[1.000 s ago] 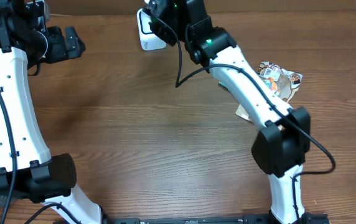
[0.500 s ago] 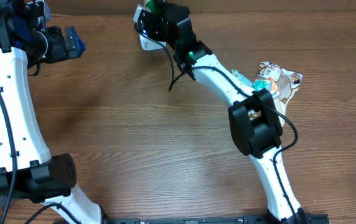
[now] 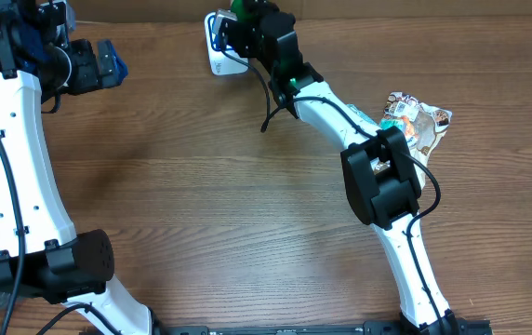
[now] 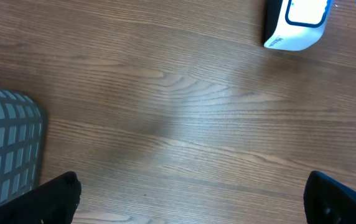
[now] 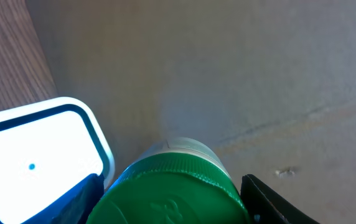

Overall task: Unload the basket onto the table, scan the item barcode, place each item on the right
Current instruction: 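Hold the jar in front of the white scanner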

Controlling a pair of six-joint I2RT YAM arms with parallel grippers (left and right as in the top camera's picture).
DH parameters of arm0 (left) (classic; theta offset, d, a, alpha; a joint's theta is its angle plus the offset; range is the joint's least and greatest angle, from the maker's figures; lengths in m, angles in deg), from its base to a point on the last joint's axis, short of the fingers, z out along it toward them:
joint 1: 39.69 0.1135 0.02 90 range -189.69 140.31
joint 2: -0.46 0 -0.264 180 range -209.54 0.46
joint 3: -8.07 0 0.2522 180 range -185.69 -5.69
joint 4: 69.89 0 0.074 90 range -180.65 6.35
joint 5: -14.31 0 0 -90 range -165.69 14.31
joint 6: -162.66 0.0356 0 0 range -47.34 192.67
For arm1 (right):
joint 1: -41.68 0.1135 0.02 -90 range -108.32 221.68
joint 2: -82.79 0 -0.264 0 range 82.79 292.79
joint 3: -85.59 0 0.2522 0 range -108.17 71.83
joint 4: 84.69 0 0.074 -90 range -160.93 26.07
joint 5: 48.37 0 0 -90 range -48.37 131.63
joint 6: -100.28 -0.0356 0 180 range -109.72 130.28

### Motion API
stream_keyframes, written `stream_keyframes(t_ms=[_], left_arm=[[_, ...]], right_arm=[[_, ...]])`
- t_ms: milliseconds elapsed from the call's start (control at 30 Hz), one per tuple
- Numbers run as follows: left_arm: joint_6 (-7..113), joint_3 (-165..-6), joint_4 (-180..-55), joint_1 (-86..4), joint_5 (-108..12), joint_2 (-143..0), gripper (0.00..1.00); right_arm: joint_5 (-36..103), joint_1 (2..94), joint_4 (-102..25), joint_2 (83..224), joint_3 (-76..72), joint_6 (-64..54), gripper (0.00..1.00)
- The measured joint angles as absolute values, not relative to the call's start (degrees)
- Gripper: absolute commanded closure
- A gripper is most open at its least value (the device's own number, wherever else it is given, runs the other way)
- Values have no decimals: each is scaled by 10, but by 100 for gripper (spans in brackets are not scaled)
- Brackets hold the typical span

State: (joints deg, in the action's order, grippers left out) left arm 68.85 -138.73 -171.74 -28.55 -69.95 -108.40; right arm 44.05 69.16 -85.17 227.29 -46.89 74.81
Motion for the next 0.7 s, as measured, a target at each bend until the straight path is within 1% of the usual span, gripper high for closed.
stream_keyframes(t_ms=[500, 700], left_arm=[[688, -1387, -1717, -286, -699, -1084, 1], [688, -1387, -1717, -286, -699, -1084, 0]], right_arm=[[433, 717, -842, 2273, -469, 748, 51], [433, 721, -842, 2273, -469, 749, 53]])
